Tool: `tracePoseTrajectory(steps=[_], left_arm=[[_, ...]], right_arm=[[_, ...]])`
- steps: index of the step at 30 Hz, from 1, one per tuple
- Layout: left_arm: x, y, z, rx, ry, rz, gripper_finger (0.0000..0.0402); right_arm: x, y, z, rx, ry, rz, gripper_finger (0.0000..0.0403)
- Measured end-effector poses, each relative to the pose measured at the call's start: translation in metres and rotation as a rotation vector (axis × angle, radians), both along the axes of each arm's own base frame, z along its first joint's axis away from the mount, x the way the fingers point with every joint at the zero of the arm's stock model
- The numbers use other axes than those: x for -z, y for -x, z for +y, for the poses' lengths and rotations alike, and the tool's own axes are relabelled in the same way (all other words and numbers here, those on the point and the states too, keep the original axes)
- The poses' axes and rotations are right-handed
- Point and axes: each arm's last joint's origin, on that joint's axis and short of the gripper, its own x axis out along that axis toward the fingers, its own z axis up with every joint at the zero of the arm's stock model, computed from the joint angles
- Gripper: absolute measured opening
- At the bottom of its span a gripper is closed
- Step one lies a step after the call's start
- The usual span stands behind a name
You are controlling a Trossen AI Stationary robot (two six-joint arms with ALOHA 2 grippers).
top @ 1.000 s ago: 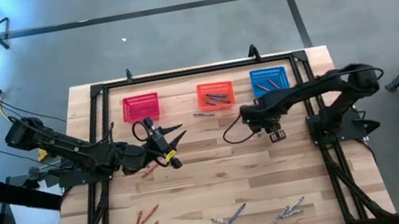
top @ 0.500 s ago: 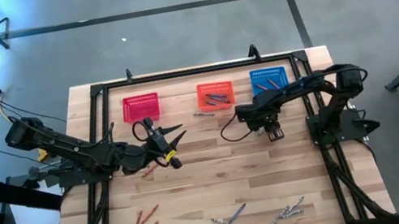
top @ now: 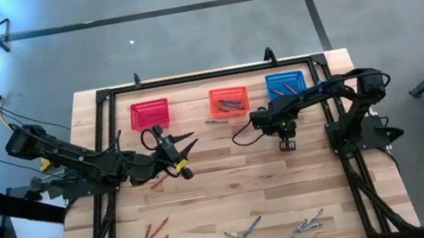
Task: Sort crayons
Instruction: Put the gray crayon into the red bin
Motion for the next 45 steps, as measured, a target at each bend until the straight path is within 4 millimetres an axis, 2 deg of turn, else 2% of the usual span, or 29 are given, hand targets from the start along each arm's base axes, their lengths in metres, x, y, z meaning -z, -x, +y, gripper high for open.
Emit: tracePoseTrajectory(steps=[6,14,18,24,29,33,40,45], left_arm=[[0.0,0.0,0.0,0.0,0.0,0.0,0.0087],[0.0,0.0,0.0,0.0,-0.001,0.001,0.0087],[0.0,0.0,0.0,0.0,0.0,0.001,0.0087],[-0.001,0.0,0.0,0.0,0.003,-0.008,0.0087],[-0.003,-0.001,-0.001,0.017,0.018,-0.038,0.0087],[-0.011,-0.003,-0.003,0.086,0.057,-0.12,0.0087],[-0.021,-0.013,0.0,0.299,0.111,-0.269,0.0087],[-0.018,-0.022,0.009,0.327,0.108,-0.288,0.0087]], right_arm=[[-0.011,-0.003,-0.001,0.08,0.042,0.007,0.0005],[-0.053,0.004,0.001,0.17,0.002,-0.163,0.0003],[-0.078,0.012,0.003,0.238,0.034,-0.286,0.0002],[-0.12,0.012,0.005,0.319,0.093,-0.67,0.0001],[-0.154,0.003,0.014,0.277,0.191,-1.025,0.0001],[-0.17,-0.006,0.027,0.187,0.266,-1.208,0.0001],[-0.184,-0.023,0.05,0.01,0.355,-1.402,0.0001],[-0.182,-0.028,0.059,-0.063,0.358,-1.407,0.0001]])
